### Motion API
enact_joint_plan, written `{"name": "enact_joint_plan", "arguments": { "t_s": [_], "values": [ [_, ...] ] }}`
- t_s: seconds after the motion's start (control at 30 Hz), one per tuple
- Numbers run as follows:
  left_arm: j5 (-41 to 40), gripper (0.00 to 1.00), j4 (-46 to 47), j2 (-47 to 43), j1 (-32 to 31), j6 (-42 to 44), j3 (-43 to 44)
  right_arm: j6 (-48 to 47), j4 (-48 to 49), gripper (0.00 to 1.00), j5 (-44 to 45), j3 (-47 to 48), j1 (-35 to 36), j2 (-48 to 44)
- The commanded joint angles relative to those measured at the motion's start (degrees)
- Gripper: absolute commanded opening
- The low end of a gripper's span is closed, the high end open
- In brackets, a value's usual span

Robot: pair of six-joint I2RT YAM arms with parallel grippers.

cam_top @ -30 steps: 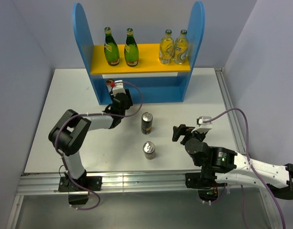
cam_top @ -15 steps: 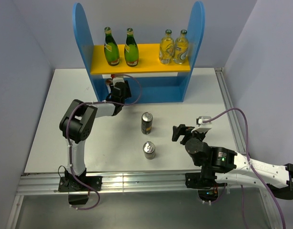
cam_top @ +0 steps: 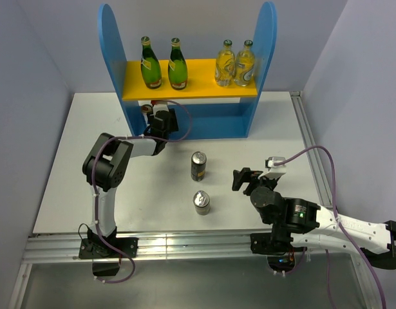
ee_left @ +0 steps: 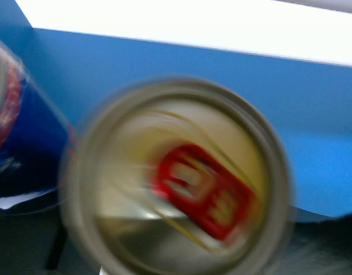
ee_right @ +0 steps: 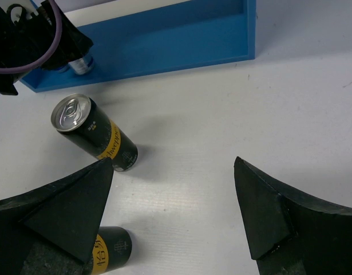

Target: Place and organize the beverage onto the shelf

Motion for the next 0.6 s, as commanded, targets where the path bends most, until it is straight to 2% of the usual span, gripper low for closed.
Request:
{"name": "enact_joint_plan", "arguments": {
  "t_s": [0.0,0.2,0.57],
  "values": [
    [-0.8,0.71,4.1,-0.5,0.5,1.8,3.6,0.3,1.3,0.93,1.0,-0.6,0.3,0.2],
    [-0.9,0.80,4.1,-0.6,0.6,2.1,3.5,0.5,1.1,0.93,1.2,-0.4,0.3,0.7],
    [-3.4,0.86,5.1,-7.6,-2.2,1.3,-3.8,0.7,0.8,0.93,1.6,-0.4,0.3,0.7]
  ]
}}
